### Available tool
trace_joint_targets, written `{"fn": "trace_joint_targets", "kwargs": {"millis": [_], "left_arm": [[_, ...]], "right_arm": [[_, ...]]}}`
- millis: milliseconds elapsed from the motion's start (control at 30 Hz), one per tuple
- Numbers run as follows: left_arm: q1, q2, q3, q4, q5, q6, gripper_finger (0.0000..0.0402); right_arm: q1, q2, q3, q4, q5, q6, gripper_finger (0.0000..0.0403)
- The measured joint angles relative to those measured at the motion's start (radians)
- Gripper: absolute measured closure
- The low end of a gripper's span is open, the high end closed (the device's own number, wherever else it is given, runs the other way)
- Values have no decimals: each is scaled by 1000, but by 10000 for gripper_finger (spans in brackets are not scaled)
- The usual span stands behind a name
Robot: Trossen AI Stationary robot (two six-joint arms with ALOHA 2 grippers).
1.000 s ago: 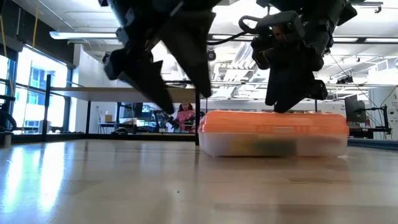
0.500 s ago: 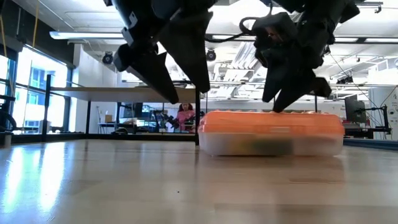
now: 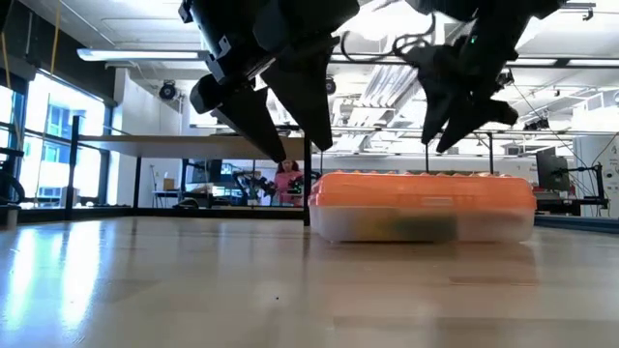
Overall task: Pack school essentials
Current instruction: Close the orange supply box
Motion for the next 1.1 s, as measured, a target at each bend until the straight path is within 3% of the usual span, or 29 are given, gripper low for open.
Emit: {"fn": "trace_joint_targets", "kwargs": {"millis": [133,400,600,1100], "left_arm": [[0,0,-1,1,0,-8,74],[0,1,-3,7,3,-11,74],[0,2,-8,-2,3,-45,74],[22,2,-8,-6,9,-45,74]], "right_arm": [[-104,4,0,-44,3,-92,265],[-229,111,1,-27,-117,-199,265],[-225,187,1,-40,-172,-206,265],[-164,191,2,-87,-191,-143,265]]}}
